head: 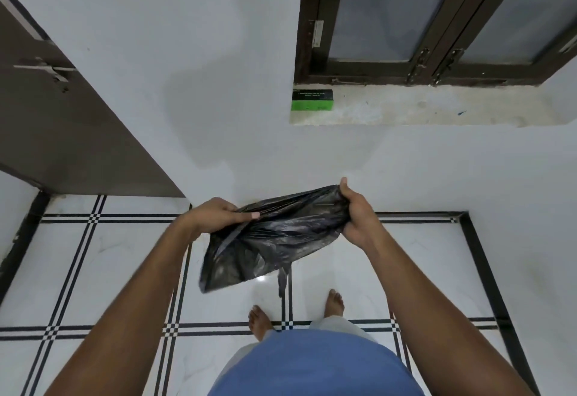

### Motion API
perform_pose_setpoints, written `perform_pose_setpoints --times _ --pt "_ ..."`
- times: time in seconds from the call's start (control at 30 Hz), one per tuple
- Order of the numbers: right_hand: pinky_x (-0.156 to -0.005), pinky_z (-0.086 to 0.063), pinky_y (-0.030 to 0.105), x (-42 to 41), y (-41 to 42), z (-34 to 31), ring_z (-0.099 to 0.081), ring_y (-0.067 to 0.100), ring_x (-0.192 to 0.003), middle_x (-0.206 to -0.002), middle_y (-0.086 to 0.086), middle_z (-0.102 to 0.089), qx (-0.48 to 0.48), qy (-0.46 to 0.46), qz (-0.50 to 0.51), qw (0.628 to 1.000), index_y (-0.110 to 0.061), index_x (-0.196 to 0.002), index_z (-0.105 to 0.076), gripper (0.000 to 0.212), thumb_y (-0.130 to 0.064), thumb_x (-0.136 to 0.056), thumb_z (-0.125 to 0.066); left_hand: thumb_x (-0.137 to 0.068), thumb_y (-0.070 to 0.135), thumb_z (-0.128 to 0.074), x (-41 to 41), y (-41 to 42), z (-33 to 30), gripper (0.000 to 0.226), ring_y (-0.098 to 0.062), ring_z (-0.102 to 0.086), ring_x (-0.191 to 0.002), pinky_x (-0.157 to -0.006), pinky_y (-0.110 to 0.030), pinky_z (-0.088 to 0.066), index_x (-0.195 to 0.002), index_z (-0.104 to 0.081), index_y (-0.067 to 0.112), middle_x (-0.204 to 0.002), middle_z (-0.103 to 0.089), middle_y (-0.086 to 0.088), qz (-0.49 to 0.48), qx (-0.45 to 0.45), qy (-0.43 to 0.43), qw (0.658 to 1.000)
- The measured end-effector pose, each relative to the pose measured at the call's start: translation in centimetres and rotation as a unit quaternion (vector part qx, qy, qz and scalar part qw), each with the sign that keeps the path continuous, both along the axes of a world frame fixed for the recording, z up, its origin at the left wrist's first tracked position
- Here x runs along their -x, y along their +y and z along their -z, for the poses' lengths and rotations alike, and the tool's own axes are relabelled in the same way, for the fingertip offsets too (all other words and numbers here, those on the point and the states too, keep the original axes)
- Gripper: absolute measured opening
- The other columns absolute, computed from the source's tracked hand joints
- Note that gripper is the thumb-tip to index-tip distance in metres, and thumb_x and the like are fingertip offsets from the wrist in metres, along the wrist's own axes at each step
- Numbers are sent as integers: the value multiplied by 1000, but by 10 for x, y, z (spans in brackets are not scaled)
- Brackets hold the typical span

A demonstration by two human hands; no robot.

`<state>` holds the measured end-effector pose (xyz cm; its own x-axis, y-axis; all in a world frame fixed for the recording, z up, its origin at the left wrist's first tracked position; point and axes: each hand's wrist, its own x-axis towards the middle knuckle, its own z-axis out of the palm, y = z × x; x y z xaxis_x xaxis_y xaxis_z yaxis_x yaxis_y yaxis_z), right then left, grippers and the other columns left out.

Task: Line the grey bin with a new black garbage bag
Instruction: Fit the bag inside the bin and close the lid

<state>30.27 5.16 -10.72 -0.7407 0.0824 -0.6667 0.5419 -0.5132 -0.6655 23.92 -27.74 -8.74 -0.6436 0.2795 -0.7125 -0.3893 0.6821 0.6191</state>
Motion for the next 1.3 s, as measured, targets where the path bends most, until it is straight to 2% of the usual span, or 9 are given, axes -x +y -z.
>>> perform_pose_setpoints --times 0.2,0.33,0.6,0.7,0.8,1.0,1.1,1.2,1.3 --pt "-122 -50 51 -14 1 2 -68 36 -140 -148 20 -71 53 26 -121 991 -1 -149 -66 57 -44 -112 -63 -86 75 -79 -7 -5 10 69 -38 -79 -118 -114 -51 -57 -119 -86 15 -121 -83 -16 -240 -153 -73 956" --pt "-127 -46 51 -4 7 10 -63 35 -145 -152 20 -69 41 7 -171 984 -2 -151 -66 56 -42 -112 -65 -106 56 -66 -5 16 14 52 -30 -79 -103 -103 -44 -59 -99 -86 8 -107 -85 -12 -311 -63 92 944" --pt "-110 -60 59 7 32 18 -71 37 -132 -147 18 -72 -40 -52 -171 983 -15 -143 -71 81 -70 -86 -85 -117 39 -50 -15 68 -5 45 -27 -77 -94 -80 -36 -62 -104 -79 6 -99 -83 -14 -464 -186 -31 866" --pt "-101 -62 68 2 19 30 -74 45 -129 -145 24 -72 43 -99 -199 974 -6 -145 -64 96 -76 -83 -84 -116 40 -53 -24 93 -7 44 -25 -81 -89 -72 -34 -62 -106 -79 6 -94 -86 -12 -482 -218 -65 846" --pt "-114 -55 65 8 14 37 -70 39 -137 -151 23 -68 71 -44 -148 985 -7 -143 -69 74 -64 -96 -77 -116 49 -49 -33 104 -8 51 -25 -83 -92 -77 -37 -64 -116 -80 9 -115 -85 -17 -452 -263 -91 847" --pt "-103 -64 60 24 13 28 -76 36 -116 -127 21 -76 98 -23 -123 987 -6 -136 -74 58 -51 -100 -80 -107 61 -61 -40 109 4 57 -32 -76 -125 -112 -46 -56 -135 -77 15 -130 -81 -12 -341 -249 -97 901" --pt "-112 -58 61 34 20 27 -76 33 -107 -136 23 -75 109 -22 -77 991 2 -145 -65 44 -29 -113 -64 -109 54 -62 -35 110 14 45 -27 -77 -120 -102 -40 -60 -130 -78 18 -123 -84 -6 -277 -123 -9 953" --pt "-101 -58 61 37 38 25 -72 39 -113 -131 26 -74 120 -47 -22 991 3 -131 -67 31 -14 -120 -43 -115 35 -56 -32 102 29 29 -26 -78 -108 -84 -39 -66 -125 -75 16 -119 -83 -9 -321 -87 13 943" --pt "-89 -60 55 36 57 30 -73 39 -107 -130 24 -74 118 -69 18 990 4 -125 -70 38 -4 -113 -35 -116 28 -50 -27 89 41 25 -31 -80 -109 -94 -50 -67 -129 -69 20 -126 -81 -14 -333 -102 -11 937"
